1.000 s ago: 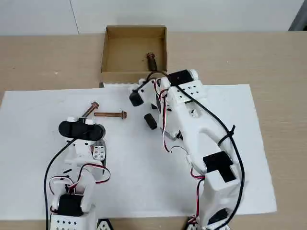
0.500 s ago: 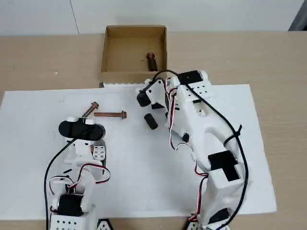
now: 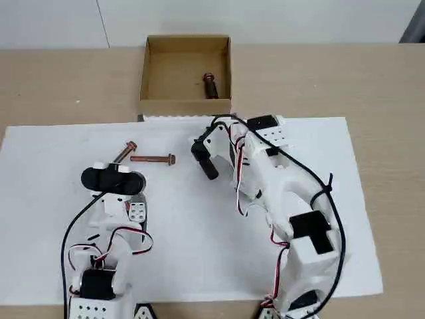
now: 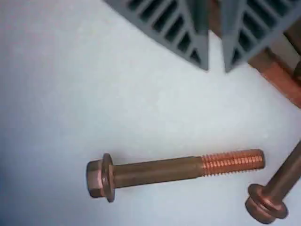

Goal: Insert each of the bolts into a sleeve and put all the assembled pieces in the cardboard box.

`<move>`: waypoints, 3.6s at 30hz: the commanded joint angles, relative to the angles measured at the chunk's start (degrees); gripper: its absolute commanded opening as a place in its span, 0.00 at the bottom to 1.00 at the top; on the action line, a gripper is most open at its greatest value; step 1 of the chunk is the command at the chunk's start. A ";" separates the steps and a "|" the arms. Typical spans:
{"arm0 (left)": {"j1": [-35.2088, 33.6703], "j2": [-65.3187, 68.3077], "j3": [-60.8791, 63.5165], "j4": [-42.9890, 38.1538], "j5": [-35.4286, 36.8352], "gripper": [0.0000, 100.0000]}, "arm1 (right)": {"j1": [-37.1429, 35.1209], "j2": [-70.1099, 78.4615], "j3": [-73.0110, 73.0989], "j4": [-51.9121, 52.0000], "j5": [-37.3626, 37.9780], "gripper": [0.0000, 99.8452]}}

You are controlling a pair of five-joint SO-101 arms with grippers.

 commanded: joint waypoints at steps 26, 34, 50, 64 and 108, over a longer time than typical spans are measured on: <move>0.18 -0.53 -0.31 -1.41 -0.18 0.01 | 0.04 -10.59 -21.80 17.19 -3.52 0.00; 0.18 -0.53 -0.31 -1.41 -0.18 0.01 | 0.66 -26.15 -12.40 17.80 -8.70 0.00; -4.31 -0.26 -16.31 10.29 -0.18 0.01 | 6.99 -62.81 20.40 17.36 -17.49 0.00; -4.75 32.18 -42.07 14.86 0.00 0.01 | 11.03 -69.85 21.10 16.13 -20.84 0.00; 2.55 132.13 -125.32 48.97 -56.35 0.01 | 10.77 -70.02 29.10 9.45 -29.36 0.00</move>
